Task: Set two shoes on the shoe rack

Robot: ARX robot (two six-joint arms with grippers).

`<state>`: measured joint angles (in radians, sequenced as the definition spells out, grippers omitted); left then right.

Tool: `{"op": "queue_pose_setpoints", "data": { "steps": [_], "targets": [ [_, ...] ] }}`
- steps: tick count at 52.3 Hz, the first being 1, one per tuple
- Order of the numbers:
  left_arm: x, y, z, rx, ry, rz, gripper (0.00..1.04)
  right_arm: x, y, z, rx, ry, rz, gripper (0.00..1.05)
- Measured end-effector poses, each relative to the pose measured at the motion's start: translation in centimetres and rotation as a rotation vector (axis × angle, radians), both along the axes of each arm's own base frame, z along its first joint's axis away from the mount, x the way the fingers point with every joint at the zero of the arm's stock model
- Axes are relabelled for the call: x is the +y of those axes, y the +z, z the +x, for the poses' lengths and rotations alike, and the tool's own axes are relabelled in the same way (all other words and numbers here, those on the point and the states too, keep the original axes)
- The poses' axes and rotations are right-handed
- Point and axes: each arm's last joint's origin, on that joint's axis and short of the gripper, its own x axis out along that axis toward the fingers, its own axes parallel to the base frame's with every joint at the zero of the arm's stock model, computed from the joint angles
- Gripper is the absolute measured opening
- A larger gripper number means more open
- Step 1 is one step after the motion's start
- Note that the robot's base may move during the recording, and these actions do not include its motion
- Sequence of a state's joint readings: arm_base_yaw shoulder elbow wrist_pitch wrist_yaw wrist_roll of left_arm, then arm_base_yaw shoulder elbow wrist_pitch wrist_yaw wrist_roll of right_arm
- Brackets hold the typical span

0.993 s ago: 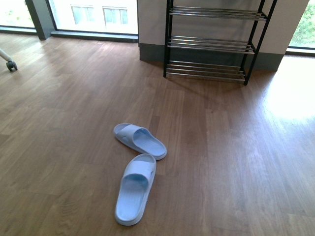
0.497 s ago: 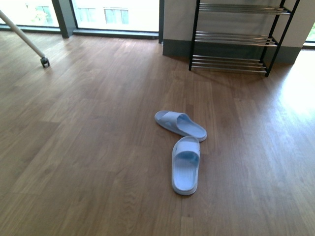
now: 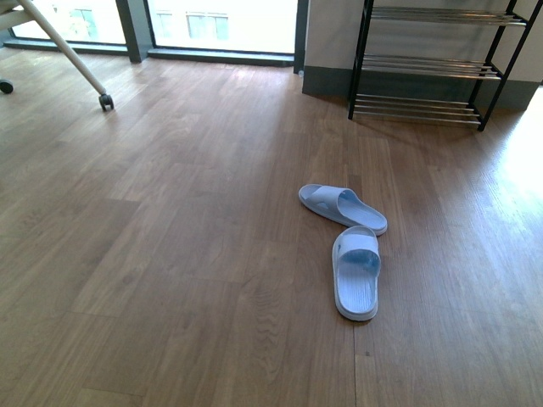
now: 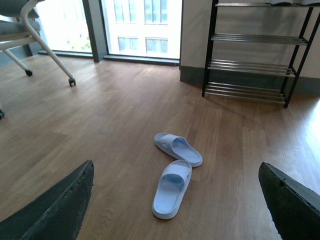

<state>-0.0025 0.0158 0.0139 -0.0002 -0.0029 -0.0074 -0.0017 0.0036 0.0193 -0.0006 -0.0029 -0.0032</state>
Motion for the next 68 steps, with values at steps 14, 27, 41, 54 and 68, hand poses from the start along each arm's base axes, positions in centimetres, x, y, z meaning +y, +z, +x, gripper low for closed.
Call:
{"op": "queue_pose_setpoints", "data": {
  "steps": [14,27,41,54,68],
  "targets": [
    [0.00,0.00,0.00,0.000,-0.003,0.000,0.95,-0.01,0.01,-0.01,-0.001,-0.005,0.000,0.96],
    [-0.01,0.00,0.00,0.000,-0.002,0.000,0.95,-0.01,0.00,0.00,0.000,-0.003,0.000,0.96],
    [-0.01,0.00,0.00,0.000,-0.003,0.000,0.95,-0.01,0.00,0.00,0.000,-0.003,0.000,0.96],
    [-0.01,0.00,0.00,0.000,-0.003,0.000,0.95,-0.01,0.00,0.00,0.000,-0.003,0.000,0.96],
    [-0.01,0.00,0.00,0.000,-0.003,0.000,0.95,-0.01,0.00,0.00,0.000,-0.003,0.000,0.96]
  ]
}}
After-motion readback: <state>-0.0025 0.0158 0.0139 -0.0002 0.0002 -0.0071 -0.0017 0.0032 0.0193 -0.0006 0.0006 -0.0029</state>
